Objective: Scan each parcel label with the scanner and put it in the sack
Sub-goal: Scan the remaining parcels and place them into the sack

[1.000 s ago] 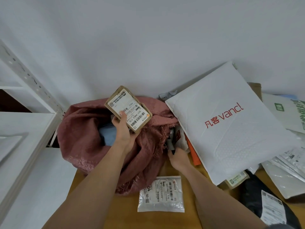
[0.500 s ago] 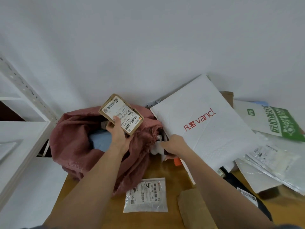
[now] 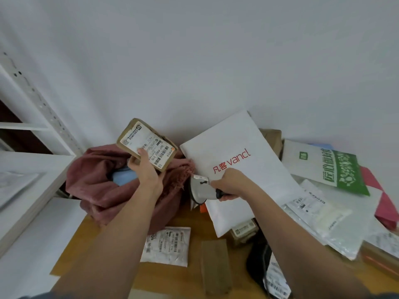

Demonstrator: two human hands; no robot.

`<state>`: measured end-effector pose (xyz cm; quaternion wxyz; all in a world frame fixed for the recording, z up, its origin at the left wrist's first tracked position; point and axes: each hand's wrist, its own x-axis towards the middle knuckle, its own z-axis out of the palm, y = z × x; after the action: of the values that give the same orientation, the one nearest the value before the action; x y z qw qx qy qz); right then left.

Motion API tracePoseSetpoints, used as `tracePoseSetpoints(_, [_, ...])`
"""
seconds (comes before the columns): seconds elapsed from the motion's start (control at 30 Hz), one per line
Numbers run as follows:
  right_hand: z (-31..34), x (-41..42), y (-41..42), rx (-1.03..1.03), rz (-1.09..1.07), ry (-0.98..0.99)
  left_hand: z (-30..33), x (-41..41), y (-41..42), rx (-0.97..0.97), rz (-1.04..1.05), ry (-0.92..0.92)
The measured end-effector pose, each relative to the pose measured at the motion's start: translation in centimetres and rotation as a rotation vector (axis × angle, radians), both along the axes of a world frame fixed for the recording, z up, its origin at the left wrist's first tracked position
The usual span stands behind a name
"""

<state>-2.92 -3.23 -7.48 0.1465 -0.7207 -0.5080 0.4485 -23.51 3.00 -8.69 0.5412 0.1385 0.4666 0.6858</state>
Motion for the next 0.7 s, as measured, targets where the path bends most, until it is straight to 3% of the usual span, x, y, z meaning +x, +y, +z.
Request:
tracePoseSetpoints(0.27, [2.8, 4.0, -1.1, 0.11, -0.043, -0.018, 1.5, 2.0, -2.3, -0.022, 0.028, 0.055])
tracePoseSetpoints(0.37, [3.5, 5.4, -1.3, 0.151, -0.223, 0.225, 1.1, 2.6, -2.8, -0.12, -0.026, 0.074])
tracePoseSetpoints(0.53, [3.7, 6.5, -2.0, 0.03, -0.383, 0.761, 0.7, 3.2, -4.2, -0.46, -0.435, -0.097])
tracePoseSetpoints(0.7, [2.8, 6.8, -2.7, -0.022, -0.328, 1.087, 1.3, 2.3, -3.9, -0.475, -0.515, 0.215])
